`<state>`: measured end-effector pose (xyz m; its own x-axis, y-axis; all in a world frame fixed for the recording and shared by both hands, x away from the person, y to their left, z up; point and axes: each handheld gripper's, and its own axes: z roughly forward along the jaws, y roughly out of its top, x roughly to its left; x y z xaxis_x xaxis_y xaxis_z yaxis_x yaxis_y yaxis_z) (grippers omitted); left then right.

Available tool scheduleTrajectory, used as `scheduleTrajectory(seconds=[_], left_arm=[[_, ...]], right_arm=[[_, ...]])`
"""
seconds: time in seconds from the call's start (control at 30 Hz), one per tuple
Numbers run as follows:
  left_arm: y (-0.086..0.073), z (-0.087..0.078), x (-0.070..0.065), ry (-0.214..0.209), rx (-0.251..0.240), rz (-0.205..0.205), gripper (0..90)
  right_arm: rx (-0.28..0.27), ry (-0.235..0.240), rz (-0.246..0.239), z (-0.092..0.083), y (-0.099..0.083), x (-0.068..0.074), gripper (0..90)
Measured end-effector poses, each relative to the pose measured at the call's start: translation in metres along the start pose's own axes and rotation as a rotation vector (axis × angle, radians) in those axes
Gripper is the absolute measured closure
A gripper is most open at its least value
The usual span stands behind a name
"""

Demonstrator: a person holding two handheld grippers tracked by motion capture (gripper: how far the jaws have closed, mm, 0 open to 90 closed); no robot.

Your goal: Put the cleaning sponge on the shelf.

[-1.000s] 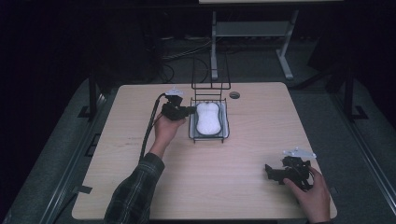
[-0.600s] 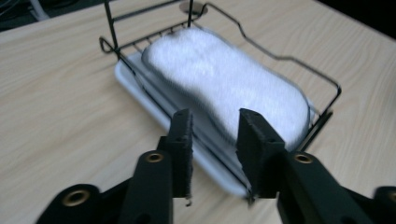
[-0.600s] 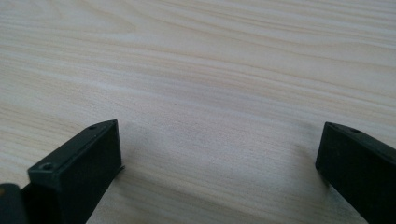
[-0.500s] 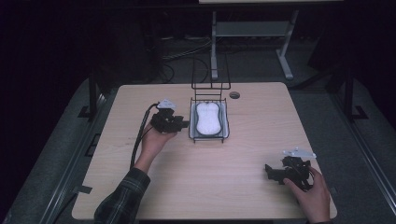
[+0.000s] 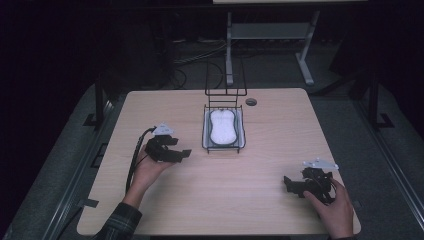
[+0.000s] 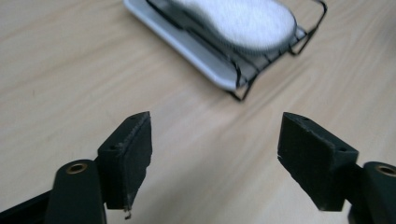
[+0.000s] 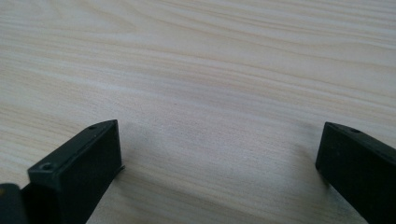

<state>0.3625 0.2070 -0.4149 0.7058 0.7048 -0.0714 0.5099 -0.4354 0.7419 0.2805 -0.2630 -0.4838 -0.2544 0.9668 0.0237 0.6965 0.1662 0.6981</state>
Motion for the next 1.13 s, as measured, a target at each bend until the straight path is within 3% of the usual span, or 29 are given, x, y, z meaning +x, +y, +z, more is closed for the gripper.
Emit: scheduleTrajectory(seconds=[0.1, 0.3, 0.53, 1.03, 1.13], left_arm=[[-0.017, -0.015, -0.006, 0.017, -0.001, 0.007, 19.2], [-0.039, -0.029, -0.014, 0.048, -0.002, 0.022, 15.3], [-0.069, -0.04, -0.029, 0.061, 0.045, 0.048, 12.9], [-0.102, -0.033, -0.032, 0.049, 0.135, 0.064, 12.8], [-0.106, -0.033, -0.032, 0.045, 0.097, 0.066, 12.8]], right_arm=[[0.0, 0.0, 0.0, 0.0, 0.0, 0.0, 0.0], [0.0, 0.0, 0.0, 0.0, 0.0, 0.0, 0.0], [0.0, 0.0, 0.0, 0.0, 0.0, 0.0, 0.0], [0.0, 0.0, 0.0, 0.0, 0.0, 0.0, 0.0], [0.0, 0.0, -0.001, 0.0, 0.0, 0.0, 0.0]])
